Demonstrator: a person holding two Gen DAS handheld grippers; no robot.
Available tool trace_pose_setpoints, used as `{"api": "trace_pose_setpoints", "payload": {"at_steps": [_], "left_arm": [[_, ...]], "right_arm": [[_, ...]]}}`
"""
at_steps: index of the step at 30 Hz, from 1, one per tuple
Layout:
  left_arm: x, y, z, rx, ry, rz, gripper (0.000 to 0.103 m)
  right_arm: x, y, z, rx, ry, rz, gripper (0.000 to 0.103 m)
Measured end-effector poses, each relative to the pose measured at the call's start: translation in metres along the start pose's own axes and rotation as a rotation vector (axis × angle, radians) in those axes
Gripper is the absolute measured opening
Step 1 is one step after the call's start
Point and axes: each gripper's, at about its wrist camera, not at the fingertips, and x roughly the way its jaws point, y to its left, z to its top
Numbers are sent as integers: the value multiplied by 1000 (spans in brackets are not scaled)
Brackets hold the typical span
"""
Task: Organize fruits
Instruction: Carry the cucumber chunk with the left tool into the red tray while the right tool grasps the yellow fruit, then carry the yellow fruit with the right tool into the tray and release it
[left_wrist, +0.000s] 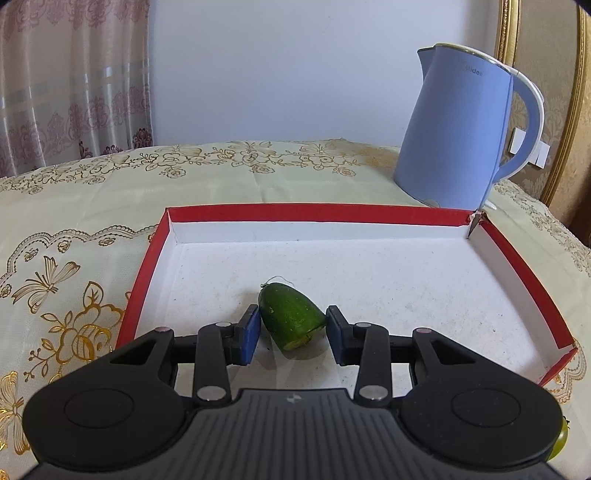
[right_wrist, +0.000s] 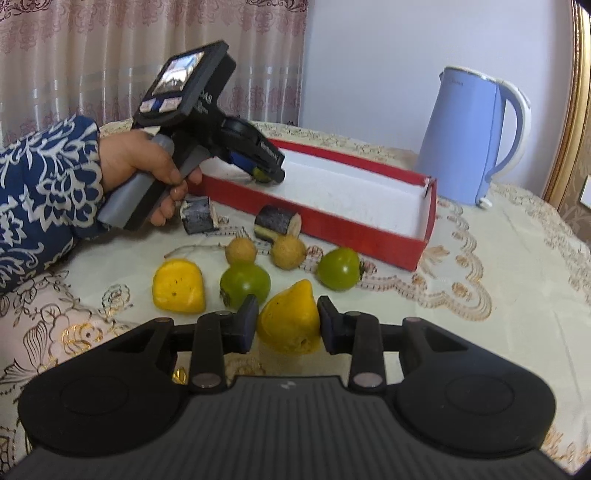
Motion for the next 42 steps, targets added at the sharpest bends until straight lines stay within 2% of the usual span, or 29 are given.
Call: {"api": "trace_pose_setpoints", "payload": {"at_steps": [3, 4, 5, 7, 12, 18, 21, 24, 25, 27, 29, 30, 31, 32, 34, 36, 40, 42], "left_arm": [[0, 0, 0, -3, -1, -2, 37], [0, 1, 0, -4, -1, -3, 37], [0, 1, 0, -6, -1, -4, 37], [0, 2, 0, -7, -2, -5, 38], [0, 3, 0, -5, -1, -9, 38], [0, 4, 0, -7, -1, -12, 38], [0, 4, 0, -7, -2, -12, 38], [0, 4, 0, -7, -2, -13, 38], [0, 4, 0, -7, -2, -13, 38], [0, 4, -1, -7, -2, -12, 38], [-1, 4, 0, -6, -3, -12, 38], [0, 4, 0, -6, -3, -12, 38], [0, 3, 0, -6, -3, -12, 38], [0, 3, 0, -4, -3, -11, 38], [-1, 4, 0, -7, -3, -13, 38], [-1, 3, -1, -6, -3, -12, 38], [-1, 4, 0, -7, -3, -13, 38], [-1, 4, 0, -6, -3, -13, 38]], "right_arm": [[-4, -6, 17, -16, -33, -18, 31], [-5, -9, 23, -20, -43, -23, 21], [-4, -13, 30, -22, -55, -27, 15], [0, -23, 47, -17, -75, -34, 15], [28, -41, 70, -11, -53, -37, 15], [3, -36, 48, 34, -47, -24, 15], [-2, -30, 24, 59, 11, -12, 17], [4, -27, 9, 31, 73, 8, 17], [6, -27, 7, 28, 86, 17, 18], [12, -24, 6, 19, 102, 30, 29], [16, -19, 6, 7, 97, 51, 51], [17, -15, 5, -10, 98, 51, 56], [20, -10, 4, -35, 103, 43, 70], [23, -6, 2, -55, 118, 25, 75], [24, -4, -1, -57, 113, -5, 68], [21, -7, 0, -25, 92, 2, 67], [31, -13, -5, -27, 138, -24, 54], [33, -21, -6, 11, 144, 7, 54]]}}
